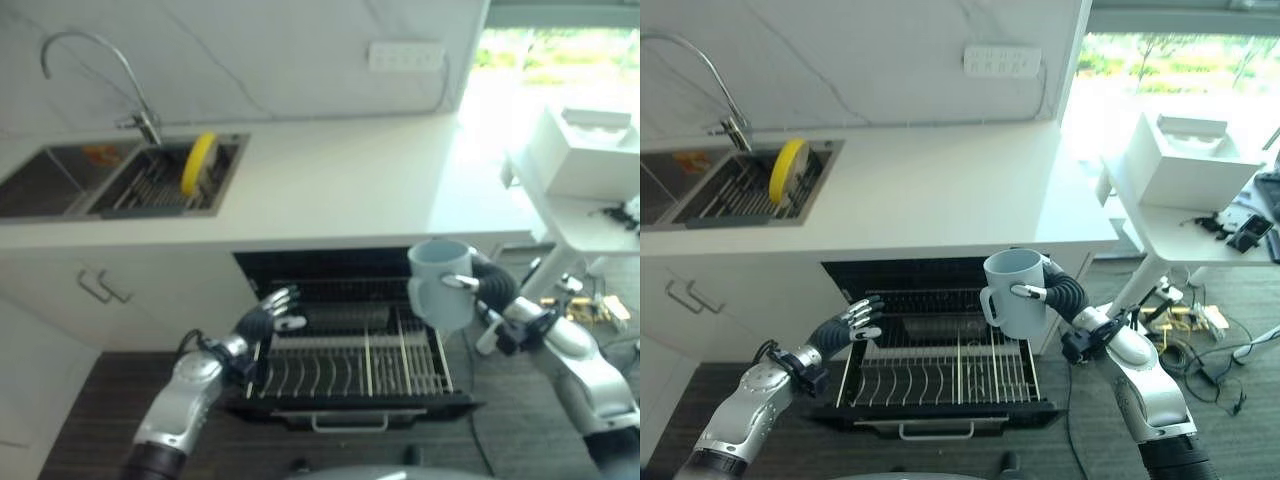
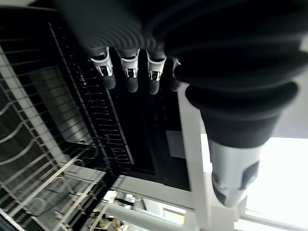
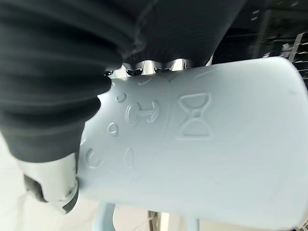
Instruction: Place the dishes in the dishwasher.
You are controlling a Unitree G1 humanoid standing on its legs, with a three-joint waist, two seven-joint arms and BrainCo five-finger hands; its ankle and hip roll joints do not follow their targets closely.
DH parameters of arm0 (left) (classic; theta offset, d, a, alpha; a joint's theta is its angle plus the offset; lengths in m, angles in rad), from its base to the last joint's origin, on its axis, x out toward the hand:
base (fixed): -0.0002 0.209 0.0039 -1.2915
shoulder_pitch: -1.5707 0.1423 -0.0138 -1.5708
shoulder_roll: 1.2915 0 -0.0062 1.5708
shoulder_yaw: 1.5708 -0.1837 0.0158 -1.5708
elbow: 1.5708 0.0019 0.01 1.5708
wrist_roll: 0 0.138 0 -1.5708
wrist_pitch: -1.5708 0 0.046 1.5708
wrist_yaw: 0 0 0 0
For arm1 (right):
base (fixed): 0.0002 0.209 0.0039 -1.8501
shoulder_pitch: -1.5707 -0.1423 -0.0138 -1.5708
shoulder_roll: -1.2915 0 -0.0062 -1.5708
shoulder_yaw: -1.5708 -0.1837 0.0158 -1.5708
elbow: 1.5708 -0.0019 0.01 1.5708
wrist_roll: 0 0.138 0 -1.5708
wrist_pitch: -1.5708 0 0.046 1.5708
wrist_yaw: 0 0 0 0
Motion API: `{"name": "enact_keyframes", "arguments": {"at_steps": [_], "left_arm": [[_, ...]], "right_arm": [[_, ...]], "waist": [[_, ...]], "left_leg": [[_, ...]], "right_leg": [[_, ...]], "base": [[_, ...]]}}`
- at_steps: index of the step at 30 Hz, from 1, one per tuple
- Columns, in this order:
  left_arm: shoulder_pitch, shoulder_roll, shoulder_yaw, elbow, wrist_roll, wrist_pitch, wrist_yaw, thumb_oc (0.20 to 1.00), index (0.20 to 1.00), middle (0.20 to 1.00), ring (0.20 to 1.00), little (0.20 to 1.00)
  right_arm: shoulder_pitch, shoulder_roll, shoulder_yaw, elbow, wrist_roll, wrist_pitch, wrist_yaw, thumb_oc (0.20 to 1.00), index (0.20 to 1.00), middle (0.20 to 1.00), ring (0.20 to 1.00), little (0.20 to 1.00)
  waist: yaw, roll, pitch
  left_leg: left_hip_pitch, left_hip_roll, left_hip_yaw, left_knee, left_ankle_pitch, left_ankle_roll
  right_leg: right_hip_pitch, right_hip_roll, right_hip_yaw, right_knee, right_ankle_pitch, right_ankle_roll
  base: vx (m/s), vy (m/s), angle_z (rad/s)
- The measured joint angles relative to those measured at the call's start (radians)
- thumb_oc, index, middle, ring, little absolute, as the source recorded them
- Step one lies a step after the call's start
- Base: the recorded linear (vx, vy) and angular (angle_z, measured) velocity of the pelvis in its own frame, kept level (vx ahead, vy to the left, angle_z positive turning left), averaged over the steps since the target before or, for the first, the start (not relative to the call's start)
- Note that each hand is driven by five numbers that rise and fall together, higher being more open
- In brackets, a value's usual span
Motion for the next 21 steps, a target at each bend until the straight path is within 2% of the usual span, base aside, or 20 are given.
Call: {"name": "enact_keyframes", "arguments": {"at_steps": [1, 2, 6, 8, 11, 14, 17, 21], "left_arm": [[-0.071, 0.044, -0.051, 0.002, 0.043, 0.008, 0.036, 1.000, 1.000, 1.000, 1.000, 1.000], [-0.109, 0.045, -0.055, 0.002, 0.082, 0.012, 0.055, 1.000, 1.000, 1.000, 1.000, 1.000], [-0.224, 0.120, -0.125, 0.003, 0.257, 0.038, 0.090, 1.000, 1.000, 1.000, 1.000, 1.000], [-0.224, 0.126, -0.128, 0.000, 0.296, 0.069, 0.068, 1.000, 1.000, 1.000, 1.000, 1.000], [-0.222, 0.127, -0.154, -0.001, 0.307, 0.113, 0.022, 1.000, 1.000, 1.000, 1.000, 1.000], [-0.223, 0.127, -0.173, -0.002, 0.344, 0.134, -0.004, 1.000, 1.000, 1.000, 1.000, 1.000], [-0.221, 0.127, -0.175, 0.003, 0.444, 0.142, -0.028, 1.000, 1.000, 1.000, 1.000, 1.000], [-0.232, 0.152, -0.272, 0.039, 0.658, 0.175, -0.186, 1.000, 1.000, 1.000, 1.000, 1.000]], "right_arm": [[-0.057, -0.001, 0.037, 0.017, -0.001, -0.013, -0.030, 0.200, 0.200, 0.200, 0.200, 0.200], [-0.079, -0.002, 0.045, 0.019, -0.001, -0.016, -0.047, 0.200, 0.200, 0.200, 0.200, 0.200], [-0.161, -0.031, 0.075, 0.078, 0.000, -0.044, -0.094, 0.200, 0.200, 0.200, 0.200, 0.200], [-0.161, -0.033, 0.079, 0.093, 0.013, -0.047, -0.110, 0.200, 0.200, 0.200, 0.200, 0.200], [-0.161, -0.030, 0.082, 0.094, 0.026, -0.086, -0.115, 0.200, 0.200, 0.200, 0.200, 0.200], [-0.167, -0.030, 0.094, 0.091, 0.042, -0.105, -0.116, 0.200, 0.200, 0.200, 0.200, 0.200], [-0.166, -0.030, 0.100, 0.092, 0.042, -0.105, -0.127, 0.200, 0.200, 0.200, 0.200, 0.200], [-0.177, -0.025, 0.101, 0.132, 0.042, -0.111, -0.138, 0.200, 0.200, 0.200, 0.200, 0.200]], "waist": [[0.002, 0.001, 0.061], [0.002, 0.005, 0.096], [0.005, 0.030, 0.190], [0.002, 0.038, 0.195], [-0.002, 0.042, 0.197], [-0.001, 0.043, 0.197], [0.000, 0.043, 0.196], [-0.002, 0.043, 0.192]], "left_leg": [[-0.040, -0.002, -0.007, 0.001, 0.025, 0.002], [-0.056, -0.004, -0.013, 0.001, 0.034, 0.002], [-0.106, -0.003, -0.028, 0.001, 0.054, 0.002], [-0.097, -0.002, -0.028, 0.000, 0.053, 0.001], [-0.067, -0.002, -0.027, 0.000, 0.043, -0.001], [-0.059, -0.004, -0.028, 0.000, 0.038, -0.001], [-0.056, -0.005, -0.026, 0.000, 0.037, -0.001], [-0.045, -0.007, -0.027, -0.005, 0.032, 0.002]], "right_leg": [[-0.040, 0.002, -0.002, 0.002, 0.020, -0.004], [-0.054, 0.002, -0.004, 0.005, 0.032, -0.012], [-0.096, 0.003, -0.019, 0.005, 0.044, -0.013], [-0.087, 0.003, -0.020, 0.005, 0.040, -0.013], [-0.056, 0.002, -0.022, 0.005, 0.033, -0.016], [-0.047, -0.001, -0.024, 0.005, 0.032, -0.017], [-0.041, -0.003, -0.027, 0.005, 0.032, -0.017], [-0.029, -0.004, -0.028, 0.005, 0.032, -0.017]], "base": [[-0.27, -0.060, 0.10], [-0.25, -0.051, 0.15], [-0.09, -0.019, 0.09], [0.00, 0.000, 0.00], [0.00, 0.000, 0.00], [0.00, 0.000, 0.00], [0.03, 0.002, 0.04], [0.04, 0.005, 0.01]]}}
